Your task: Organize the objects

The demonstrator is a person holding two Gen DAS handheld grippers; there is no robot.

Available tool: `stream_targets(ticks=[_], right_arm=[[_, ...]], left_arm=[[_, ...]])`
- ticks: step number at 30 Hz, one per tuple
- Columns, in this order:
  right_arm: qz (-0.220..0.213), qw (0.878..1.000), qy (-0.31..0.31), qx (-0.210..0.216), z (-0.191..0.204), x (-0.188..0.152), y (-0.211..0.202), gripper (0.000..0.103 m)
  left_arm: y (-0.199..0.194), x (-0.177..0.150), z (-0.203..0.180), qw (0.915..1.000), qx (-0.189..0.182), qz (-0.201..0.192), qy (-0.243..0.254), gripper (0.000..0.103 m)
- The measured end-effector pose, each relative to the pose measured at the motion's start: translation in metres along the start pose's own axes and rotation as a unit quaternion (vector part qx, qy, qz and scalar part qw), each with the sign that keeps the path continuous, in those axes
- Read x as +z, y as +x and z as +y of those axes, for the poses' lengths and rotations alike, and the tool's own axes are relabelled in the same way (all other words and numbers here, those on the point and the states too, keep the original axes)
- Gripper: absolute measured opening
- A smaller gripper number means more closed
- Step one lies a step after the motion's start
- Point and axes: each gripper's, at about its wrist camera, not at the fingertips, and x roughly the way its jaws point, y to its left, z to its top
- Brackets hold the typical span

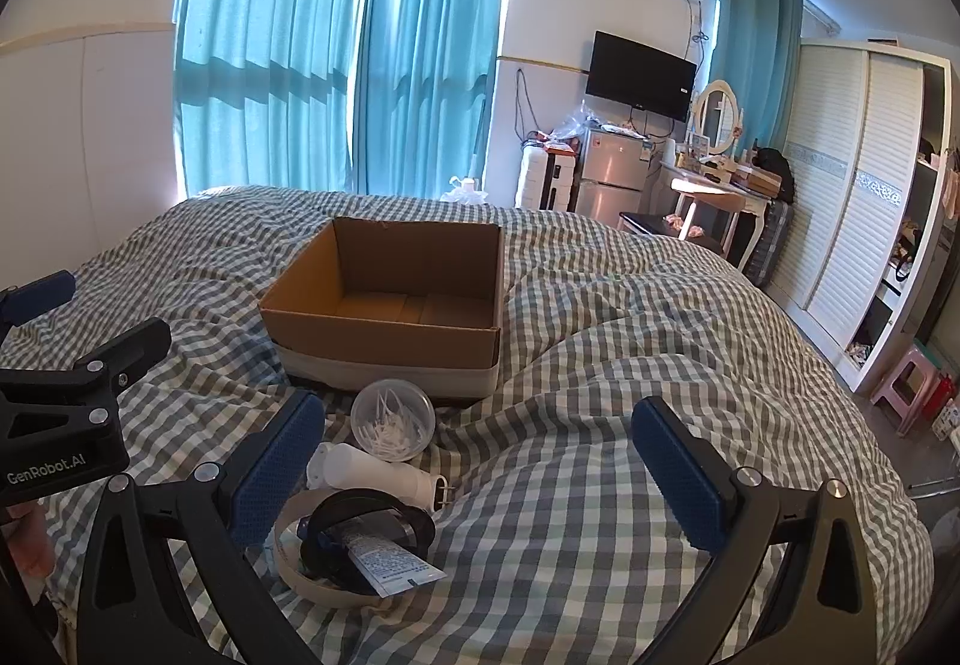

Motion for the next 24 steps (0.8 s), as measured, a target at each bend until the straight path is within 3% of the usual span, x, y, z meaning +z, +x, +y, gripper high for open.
stream_targets(ticks=[24], right_arm=[[0.004,1.000,-0.003,0.010,0.0030,-0.0022,0.0000,0.103]], left_arm=[[0.0059,-0.0023,0.0026,0.9998,-0.010,0.019,-0.001,0.103]])
